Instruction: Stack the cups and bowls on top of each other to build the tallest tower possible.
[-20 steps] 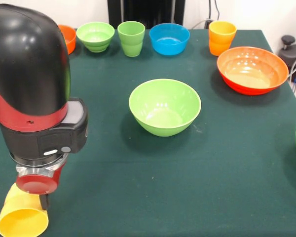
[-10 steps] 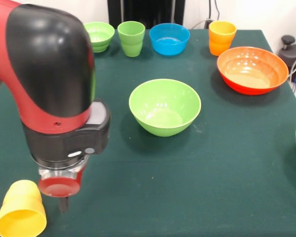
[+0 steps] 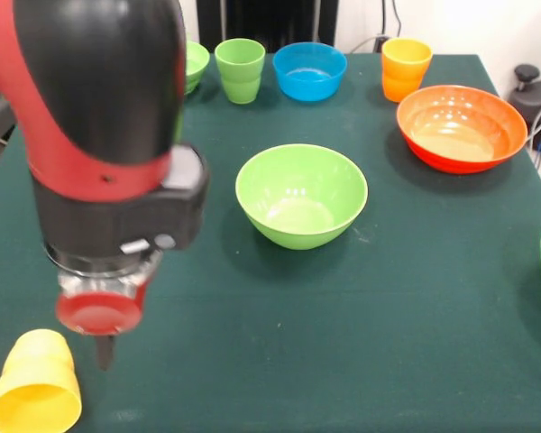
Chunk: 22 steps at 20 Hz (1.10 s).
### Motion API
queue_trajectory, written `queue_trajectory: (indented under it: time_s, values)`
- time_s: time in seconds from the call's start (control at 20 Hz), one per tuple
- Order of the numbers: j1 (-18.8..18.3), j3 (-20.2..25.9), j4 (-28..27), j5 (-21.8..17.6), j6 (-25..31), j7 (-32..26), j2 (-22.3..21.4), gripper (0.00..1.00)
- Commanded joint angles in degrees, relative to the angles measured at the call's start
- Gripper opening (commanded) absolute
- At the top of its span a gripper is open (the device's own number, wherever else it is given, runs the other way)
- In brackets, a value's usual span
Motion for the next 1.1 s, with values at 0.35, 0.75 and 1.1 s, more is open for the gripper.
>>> queue_trajectory:
  time_s: [0.35,0.75,1.1]
  values:
    - [-3.21,20.34,17.33,-16.27,-5.14,-50.6,-11.72,1.0]
    - [-4.11,27.78,22.43,-24.02,-11.21,-73.75,-13.92,1.0]
    - [-6.04,35.47,24.93,-24.64,-9.93,-85.92,-13.38,1.0]
